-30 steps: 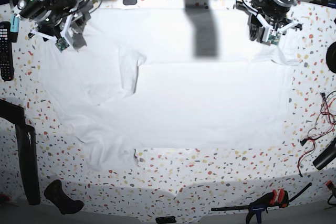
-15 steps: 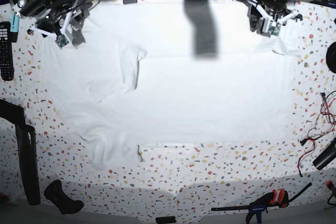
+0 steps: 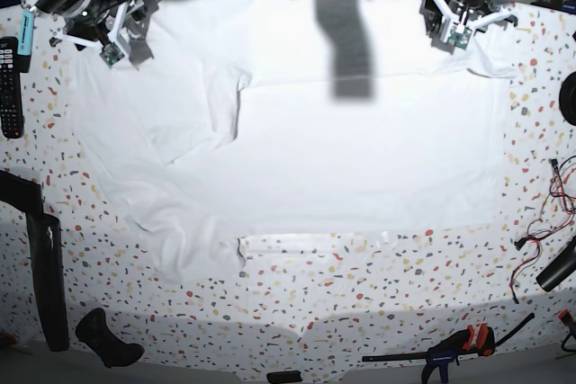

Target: Fold the T-shirt properly

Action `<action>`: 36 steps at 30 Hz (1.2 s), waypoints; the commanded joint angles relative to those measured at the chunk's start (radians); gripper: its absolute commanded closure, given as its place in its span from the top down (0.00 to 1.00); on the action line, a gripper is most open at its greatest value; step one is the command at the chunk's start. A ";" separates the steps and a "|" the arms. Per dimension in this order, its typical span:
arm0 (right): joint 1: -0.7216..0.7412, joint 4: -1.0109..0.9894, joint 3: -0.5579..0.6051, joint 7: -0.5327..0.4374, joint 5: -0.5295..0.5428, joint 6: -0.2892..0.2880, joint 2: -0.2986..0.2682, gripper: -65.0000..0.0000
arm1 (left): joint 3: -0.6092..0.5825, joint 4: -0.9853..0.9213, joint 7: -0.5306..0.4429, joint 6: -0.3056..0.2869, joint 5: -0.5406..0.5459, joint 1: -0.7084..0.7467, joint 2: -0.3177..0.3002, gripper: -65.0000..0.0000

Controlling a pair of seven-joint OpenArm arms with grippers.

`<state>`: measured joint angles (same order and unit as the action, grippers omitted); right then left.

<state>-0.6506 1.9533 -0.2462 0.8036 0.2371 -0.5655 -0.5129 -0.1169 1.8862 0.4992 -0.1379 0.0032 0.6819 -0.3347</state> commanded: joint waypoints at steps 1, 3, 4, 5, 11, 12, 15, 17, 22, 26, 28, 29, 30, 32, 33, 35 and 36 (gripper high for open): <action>-0.001 0.024 -0.005 -0.008 0.003 -0.003 -0.013 0.49 | 0.000 0.007 0.031 -0.007 -0.003 0.016 -0.006 0.24; -0.001 0.027 -0.005 -0.009 0.003 -0.003 -0.013 0.49 | 0.000 0.007 0.031 -0.007 -0.004 0.016 -0.006 0.24; 0.000 0.028 -0.005 -0.013 0.003 -0.003 -0.013 0.49 | 0.000 0.007 0.030 -0.007 -0.004 0.016 -0.006 0.24; 0.002 0.028 -0.005 -0.023 0.003 -0.002 -0.013 0.49 | 0.000 0.007 0.024 -0.007 -0.004 0.016 -0.006 0.24; 0.023 0.043 -0.005 -0.040 0.010 0.024 -0.013 0.49 | 0.000 0.007 -0.006 -0.007 -0.003 -0.005 -0.006 0.24; 0.026 0.049 -0.005 -0.040 0.010 0.029 -0.013 0.49 | 0.000 0.007 -0.006 -0.007 -0.004 -0.012 -0.006 0.24; 0.031 0.068 -0.005 -0.040 0.010 0.051 -0.013 0.49 | 0.000 0.008 -0.006 -0.007 -0.004 -0.034 -0.006 0.24; 0.036 0.078 -0.005 -0.040 0.010 0.058 -0.013 0.49 | 0.000 0.008 -0.006 -0.007 -0.004 -0.044 -0.006 0.24; 0.041 0.087 -0.005 -0.040 0.010 0.058 -0.013 0.49 | 0.000 0.025 0.002 -0.007 -0.004 -0.053 -0.006 0.24; 0.041 0.087 -0.005 -0.042 0.010 0.058 -0.013 0.49 | 0.000 0.079 0.006 -0.007 -0.004 -0.053 -0.006 0.24; 0.041 0.087 -0.005 -0.058 0.009 0.058 -0.013 0.49 | 0.000 0.113 0.006 -0.008 -0.004 -0.053 -0.006 0.24; 0.041 0.087 -0.005 -0.064 0.009 0.059 -0.013 0.49 | 0.000 0.128 0.006 -0.008 -0.004 -0.053 -0.006 0.24; 0.041 0.087 -0.005 -0.067 0.009 0.062 -0.013 0.49 | 0.000 0.143 0.006 -0.008 -0.004 -0.053 -0.006 0.24; 0.041 0.087 -0.005 -0.074 0.009 0.071 -0.013 0.49 | 0.000 0.167 0.007 -0.008 -0.004 -0.053 -0.006 0.24; 0.041 0.087 -0.005 -0.080 0.009 0.073 -0.013 0.49 | 0.000 0.178 0.006 -0.007 -0.004 -0.053 -0.006 0.24; 0.042 0.087 -0.005 -0.106 0.009 0.073 -0.013 0.49 | 0.000 0.194 -0.001 -0.007 -0.004 -0.053 -0.006 0.24; 0.042 0.087 -0.005 -0.128 0.010 0.073 -0.013 0.49 | 0.000 0.199 -0.011 -0.008 -0.004 -0.054 -0.007 0.24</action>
<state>-0.6094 2.0216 -0.2462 0.6914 0.2413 -0.4973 -0.5129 -0.1188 2.0655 0.5068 -0.1493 -0.0002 0.6258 -0.3347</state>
